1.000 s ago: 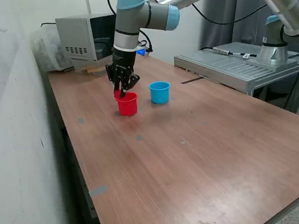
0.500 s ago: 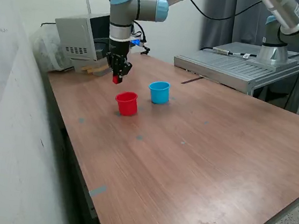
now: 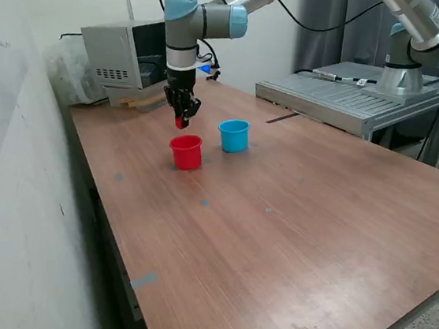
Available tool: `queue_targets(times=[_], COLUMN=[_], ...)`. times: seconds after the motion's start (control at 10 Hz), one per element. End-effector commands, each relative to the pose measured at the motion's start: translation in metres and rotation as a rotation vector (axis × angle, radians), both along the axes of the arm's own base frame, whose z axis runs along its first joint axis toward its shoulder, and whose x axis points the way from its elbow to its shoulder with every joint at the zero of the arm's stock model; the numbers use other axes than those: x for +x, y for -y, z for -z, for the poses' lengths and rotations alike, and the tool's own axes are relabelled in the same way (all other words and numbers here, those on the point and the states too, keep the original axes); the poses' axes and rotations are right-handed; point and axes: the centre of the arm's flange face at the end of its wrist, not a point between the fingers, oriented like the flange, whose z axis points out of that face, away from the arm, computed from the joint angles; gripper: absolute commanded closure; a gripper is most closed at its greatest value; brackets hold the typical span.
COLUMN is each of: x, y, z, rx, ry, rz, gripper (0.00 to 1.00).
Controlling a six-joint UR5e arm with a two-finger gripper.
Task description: Place red objects in the red bin, and blue objects in the blue bin.
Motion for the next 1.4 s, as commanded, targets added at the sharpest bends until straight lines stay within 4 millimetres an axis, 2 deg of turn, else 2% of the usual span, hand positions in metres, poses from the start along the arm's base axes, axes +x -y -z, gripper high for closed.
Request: queue_targets(times=[0.0,0.5,0.6,1.0,1.1,1.2,1.3], x=[0.007,0.002,0.002,0.003,0.009,0.029,0.057], y=[0.006,0.022,0.022,0.028,0.03,0.037,0.053], z=[0.012,0.011,0.011,0.009,-0.009,-0.038,-0.073], rx=[-0.021,-0.103,-0.103,-0.103,-0.101,-0.1,-0.104], ry=[0.047,0.02,0.022,0.02,0.004,-0.017,-0.041], rz=[-0.007,-0.023,-0.022,-0.019,-0.018,0.012,0.05], gripper=[1.0,1.0,0.0,0.0,0.0,0.0,0.0])
